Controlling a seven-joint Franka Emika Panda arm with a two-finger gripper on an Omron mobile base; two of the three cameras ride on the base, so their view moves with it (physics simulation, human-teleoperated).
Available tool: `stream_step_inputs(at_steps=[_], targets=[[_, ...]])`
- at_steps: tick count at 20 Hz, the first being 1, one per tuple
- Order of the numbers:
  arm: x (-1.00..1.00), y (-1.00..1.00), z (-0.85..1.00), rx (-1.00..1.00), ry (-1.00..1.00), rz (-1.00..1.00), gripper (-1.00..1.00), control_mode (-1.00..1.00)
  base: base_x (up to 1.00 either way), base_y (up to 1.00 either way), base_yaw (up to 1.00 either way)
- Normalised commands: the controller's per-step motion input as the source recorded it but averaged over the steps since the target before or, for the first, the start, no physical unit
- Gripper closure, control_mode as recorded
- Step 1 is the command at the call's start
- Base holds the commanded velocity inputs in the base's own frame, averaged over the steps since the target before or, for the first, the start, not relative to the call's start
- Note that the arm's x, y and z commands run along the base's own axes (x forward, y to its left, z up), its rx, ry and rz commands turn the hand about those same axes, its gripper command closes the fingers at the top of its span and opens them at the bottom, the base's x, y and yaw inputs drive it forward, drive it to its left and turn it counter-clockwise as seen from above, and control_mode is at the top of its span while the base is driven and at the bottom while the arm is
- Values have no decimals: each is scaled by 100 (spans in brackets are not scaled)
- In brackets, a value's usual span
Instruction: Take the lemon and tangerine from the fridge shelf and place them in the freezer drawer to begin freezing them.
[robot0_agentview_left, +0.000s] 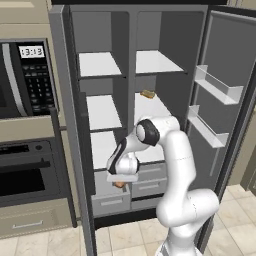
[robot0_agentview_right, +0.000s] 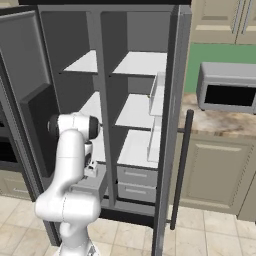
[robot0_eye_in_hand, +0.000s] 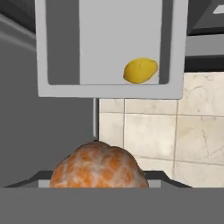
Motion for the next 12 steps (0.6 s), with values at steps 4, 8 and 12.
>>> stream_step_inputs(at_steps=[4, 8, 12], targets=[[26, 5, -37, -3, 0, -8, 100, -100, 0, 0, 0], [27, 8, -41, -4, 0, -8, 100, -100, 0, 0, 0], [34, 19, -37, -4, 0, -8, 100, -100, 0, 0, 0]])
